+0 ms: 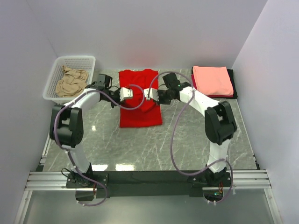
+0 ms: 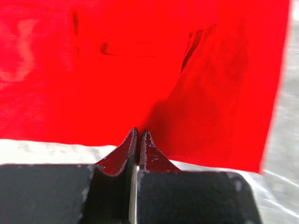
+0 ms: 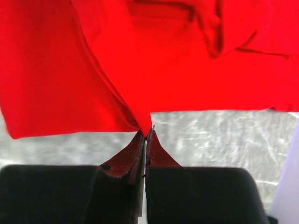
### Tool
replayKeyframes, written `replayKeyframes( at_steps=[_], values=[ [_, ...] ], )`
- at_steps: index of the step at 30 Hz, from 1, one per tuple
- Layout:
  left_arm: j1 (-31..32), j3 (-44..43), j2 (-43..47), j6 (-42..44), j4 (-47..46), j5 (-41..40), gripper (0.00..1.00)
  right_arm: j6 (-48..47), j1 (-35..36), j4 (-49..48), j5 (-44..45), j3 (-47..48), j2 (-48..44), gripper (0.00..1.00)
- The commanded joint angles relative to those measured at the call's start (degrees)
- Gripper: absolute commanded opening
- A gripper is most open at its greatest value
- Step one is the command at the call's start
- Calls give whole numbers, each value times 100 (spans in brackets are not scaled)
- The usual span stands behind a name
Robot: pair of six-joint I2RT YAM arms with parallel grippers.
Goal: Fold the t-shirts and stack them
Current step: Fold the tshirt
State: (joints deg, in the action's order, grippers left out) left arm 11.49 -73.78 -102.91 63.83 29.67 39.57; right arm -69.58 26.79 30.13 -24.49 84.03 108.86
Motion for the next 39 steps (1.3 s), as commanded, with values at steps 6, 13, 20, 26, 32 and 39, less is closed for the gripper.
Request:
replayKeyframes(
  at_steps=[6, 13, 20, 26, 32, 39],
  values=[
    [-234, -1314, -1010, 173, 144, 33, 1, -310, -244, 423, -135, 1500, 1049, 0],
    [-418, -1868, -1512, -387, 22, -204, 30, 251, -314, 29, 348, 1889, 1454, 60],
    [-656, -1763, -1179, -1275, -742, -222, 56, 717, -376, 352, 384, 2074, 1244, 67],
    [-788, -1325, -548, -1198, -50, 349, 50, 1200, -297, 1538, -222, 2153, 883, 47],
    [-648, 55, 244, -1215, 119, 771, 46, 2647, -209, 2084, -810, 2223, 1032, 32],
    [-121, 891, 193, -2049, -453, 219, 41, 4127, -174, 1954, -1243, 2197, 1514, 28]
  ],
)
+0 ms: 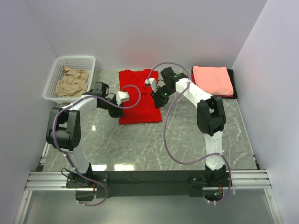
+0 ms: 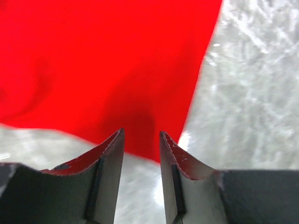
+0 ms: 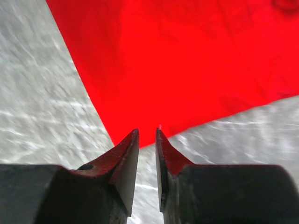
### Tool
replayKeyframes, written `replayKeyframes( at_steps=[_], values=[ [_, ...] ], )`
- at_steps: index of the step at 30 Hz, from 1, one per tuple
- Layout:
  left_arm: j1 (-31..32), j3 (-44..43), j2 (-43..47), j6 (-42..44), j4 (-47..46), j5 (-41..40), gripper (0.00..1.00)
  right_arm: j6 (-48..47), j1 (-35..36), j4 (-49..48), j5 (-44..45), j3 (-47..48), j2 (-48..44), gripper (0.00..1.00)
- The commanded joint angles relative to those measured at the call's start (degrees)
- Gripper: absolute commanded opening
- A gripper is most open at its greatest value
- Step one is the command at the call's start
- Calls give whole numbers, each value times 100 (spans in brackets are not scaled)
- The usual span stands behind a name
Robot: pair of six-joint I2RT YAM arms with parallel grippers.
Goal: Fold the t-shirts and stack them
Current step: Fold the tshirt
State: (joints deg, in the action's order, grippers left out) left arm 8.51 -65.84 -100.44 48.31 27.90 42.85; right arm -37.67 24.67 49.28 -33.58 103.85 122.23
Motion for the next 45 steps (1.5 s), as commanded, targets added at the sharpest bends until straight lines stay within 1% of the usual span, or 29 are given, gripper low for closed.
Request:
replayKeyframes(
  at_steps=[1, 4, 5, 8, 10, 13, 16, 19, 20, 22, 23, 25, 26, 28, 29, 30, 32, 33, 36, 39, 42, 45],
  values=[
    [238, 159, -89, -655, -329, -197, 41, 998, 38, 38, -281, 206, 256, 27],
    [353, 247, -238, -552, -268, -514, 40, 1165, 47, 152, -79, 179, 555, 22],
    [379, 274, -248, -473, -172, -680, 40, 1174, 38, 152, -26, 66, 599, 22],
    [476, 414, -195, -69, 170, -761, 37, 1166, 91, 153, 194, -232, 670, 21],
    [555, 607, -99, 194, 338, -752, 35, 1174, 135, 117, 290, -391, 583, 20],
    [686, 1010, 252, 362, 497, -752, 34, 1166, 310, 3, 405, -795, 302, 20],
    [775, 1353, 674, 363, 611, -691, 34, 1200, 442, -155, 484, -1366, -111, 20],
    [766, 1477, 1061, 276, 743, -690, 36, 1218, 460, -252, 554, -1806, -655, 28],
    [731, 1504, 1297, 275, 761, -682, 39, 1201, 478, -278, 624, -1999, -822, 34],
    [582, 1557, 1544, 353, 822, -585, 43, 1052, 478, -392, 695, -2210, -1402, 40],
    [538, 1592, 1789, 380, 822, -567, 46, 982, 478, -436, 713, -2412, -1596, 45],
    [458, 1706, 2019, 538, 787, -559, 47, 675, 556, -664, 940, -2650, -2114, 47],
    [450, 1759, 2237, 600, 709, -524, 48, 569, 609, -787, 1028, -2929, -2438, 47],
    [449, 1996, 2545, 784, 551, -480, 48, 228, 758, -1270, 1362, -3447, -2721, 47],
    [458, 2084, 2617, 802, 332, -418, 48, 129, 950, -1463, 1494, -3633, -2966, 47],
    [493, 2250, 2678, 811, 217, -418, 48, 41, 1039, -1874, 1582, -3827, -3073, 47],
    [528, 2409, 2811, 864, -11, -470, 48, -187, 1267, -2280, 1828, -4310, -3266, 47],
    [537, 2601, 2846, 994, -239, -488, 47, -345, 1330, -2595, 1890, -4434, -3311, 47],
    [555, 3005, 3013, 1416, -617, -514, 48, -557, 1532, -2975, 2074, -4751, -3285, 47],
    [607, 3226, 3057, 1776, -786, -541, 48, -741, 1611, -3117, 2207, -4769, -3049, 47],
    [722, 3288, 2952, 1770, -900, -611, 48, -803, 1612, -3073, 2295, -4637, -2758, 47],
    [862, 3297, 2803, 1726, -1014, -690, 48, -838, 1620, -2986, 2269, -4585, -2565, 45]
  ],
)
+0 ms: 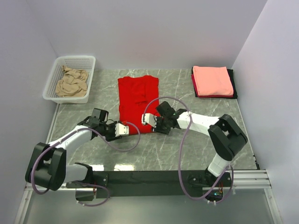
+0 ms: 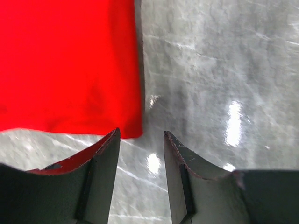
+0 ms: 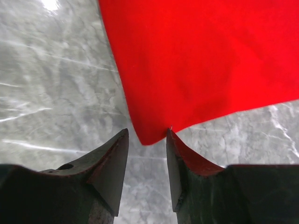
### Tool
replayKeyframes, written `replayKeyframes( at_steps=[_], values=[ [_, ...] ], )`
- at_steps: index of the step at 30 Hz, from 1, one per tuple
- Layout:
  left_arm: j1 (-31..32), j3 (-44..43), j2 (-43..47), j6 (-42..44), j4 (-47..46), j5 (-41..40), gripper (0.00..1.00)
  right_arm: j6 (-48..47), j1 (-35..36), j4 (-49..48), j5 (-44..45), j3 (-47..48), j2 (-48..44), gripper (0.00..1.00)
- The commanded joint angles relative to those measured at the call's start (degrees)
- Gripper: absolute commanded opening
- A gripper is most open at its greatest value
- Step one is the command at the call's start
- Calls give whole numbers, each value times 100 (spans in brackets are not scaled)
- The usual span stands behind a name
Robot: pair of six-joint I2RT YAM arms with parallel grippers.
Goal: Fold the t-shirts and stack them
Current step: Fold the tshirt
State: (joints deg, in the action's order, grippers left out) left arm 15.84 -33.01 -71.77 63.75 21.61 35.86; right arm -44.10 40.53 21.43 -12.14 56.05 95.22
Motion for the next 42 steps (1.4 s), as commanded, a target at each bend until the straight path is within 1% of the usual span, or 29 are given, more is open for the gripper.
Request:
replayKeyframes(
  at_steps=[1, 2, 4, 6, 10, 11, 12, 13, 15, 16, 18, 19, 23, 27, 32, 35, 36, 41, 42],
  values=[
    [165, 23, -152, 165, -498, -78, 48, -222, 42, -183, 124, 230, 172, 43],
    [235, 23, -206, 156, -543, -131, 47, -222, 42, -166, 133, 231, 251, 39],
    [271, 14, -372, 112, -622, -271, 45, -284, 42, -157, 151, 231, 295, 35],
    [297, -29, -496, 85, -675, -368, 43, -301, 42, -183, 177, 222, 339, 26],
    [402, -117, -768, -81, -842, -579, 36, -249, 42, -113, 195, 283, 401, 1],
    [438, -144, -812, -108, -842, -675, 35, -231, 34, -87, 186, 283, 410, 0],
    [473, -187, -856, -169, -833, -711, 33, -222, 42, -34, 168, 301, 401, 0],
    [464, -214, -900, -169, -816, -729, 28, -231, 42, -16, 125, 275, 383, 0],
    [473, -249, -901, -126, -702, -729, 20, -240, 42, 10, 81, 222, 261, 0],
    [473, -249, -831, -126, -667, -720, 12, -231, 42, 36, 63, 196, 225, 0],
    [473, -267, -638, -99, -466, -616, 3, -161, 42, 159, -16, 204, 111, 0],
    [473, -276, -567, -143, -403, -580, 1, -143, 42, 194, -51, 204, 6, 0],
    [499, -328, -163, -266, 9, -334, 1, 59, 42, 484, -262, 239, -267, 0],
    [552, -311, 451, -161, 598, -71, 1, 217, 51, 818, -359, 266, -539, 0],
    [614, -285, 1120, -73, 1423, 184, 1, 252, 104, 1248, -508, 117, -1127, 0],
    [631, -320, 1603, 6, 1811, 351, 1, 340, 262, 1451, -579, -50, -1567, 0],
    [631, -346, 1839, 111, 2151, 421, 1, 358, 314, 1495, -579, -146, -1681, 0],
    [640, -495, 2561, 681, 3234, 861, 1, 384, 657, 1802, -640, -463, -2551, 0],
    [649, -521, 2789, 761, 3584, 983, 1, 384, 797, 1847, -658, -551, -2674, 0]
  ],
)
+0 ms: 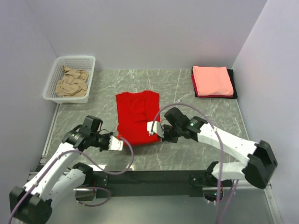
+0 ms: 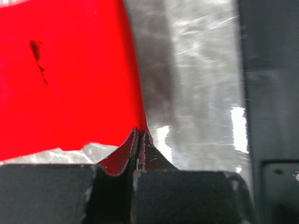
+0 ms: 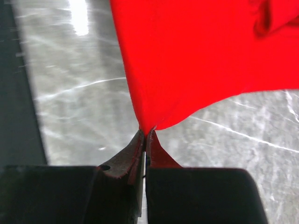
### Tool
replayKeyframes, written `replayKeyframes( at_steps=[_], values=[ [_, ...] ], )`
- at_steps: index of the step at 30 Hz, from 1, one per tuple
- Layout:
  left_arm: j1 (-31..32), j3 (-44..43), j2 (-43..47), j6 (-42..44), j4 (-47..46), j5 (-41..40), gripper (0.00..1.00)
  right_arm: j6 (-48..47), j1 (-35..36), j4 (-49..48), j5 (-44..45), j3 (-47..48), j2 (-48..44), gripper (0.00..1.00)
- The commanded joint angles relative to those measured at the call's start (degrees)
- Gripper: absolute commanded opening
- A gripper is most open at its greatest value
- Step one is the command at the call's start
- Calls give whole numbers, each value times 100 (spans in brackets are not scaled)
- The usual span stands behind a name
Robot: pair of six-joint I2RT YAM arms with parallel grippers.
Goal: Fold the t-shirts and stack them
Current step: Fold the tshirt
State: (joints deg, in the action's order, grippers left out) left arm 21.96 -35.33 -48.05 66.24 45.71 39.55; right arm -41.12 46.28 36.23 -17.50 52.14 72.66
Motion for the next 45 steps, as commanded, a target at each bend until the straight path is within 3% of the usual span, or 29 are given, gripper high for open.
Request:
replayKeyframes(
  at_steps=[1, 5, 9, 14, 17, 22, 30, 40, 45],
  values=[
    [28, -316, 524, 591, 1333, 694, 1, 96, 276, 428, -149, -195, -663, 0],
    [37, -553, 911, 724, 1897, 896, 0, 140, 574, 604, -167, -327, -1157, 0],
    [37, -904, 921, 225, 1924, 958, 0, 166, 610, 684, -114, -64, -1316, 0],
    [-51, -1712, 298, -154, 1713, 712, 0, -176, 479, 824, 141, 393, -1088, 0],
    [-463, -2188, -238, 125, 1783, 1010, 0, -526, 111, 965, -8, 980, -720, 0],
    [-1262, -2793, -1442, 477, 1572, 1213, 1, -1116, -804, 1149, -455, 1851, 413, 0],
    [-1563, -4059, -3856, -22, 404, 1029, 1, -2092, -1797, 1238, -659, 3626, 2749, 0],
    [-1554, -5053, -6206, -1516, -1099, 230, 1, -2278, -2106, 1088, -281, 5402, 5204, 0],
    [-1598, -4957, -6717, -1412, -1206, -122, 1, -1865, -2123, 1106, -316, 6387, 5908, 0]
  ],
)
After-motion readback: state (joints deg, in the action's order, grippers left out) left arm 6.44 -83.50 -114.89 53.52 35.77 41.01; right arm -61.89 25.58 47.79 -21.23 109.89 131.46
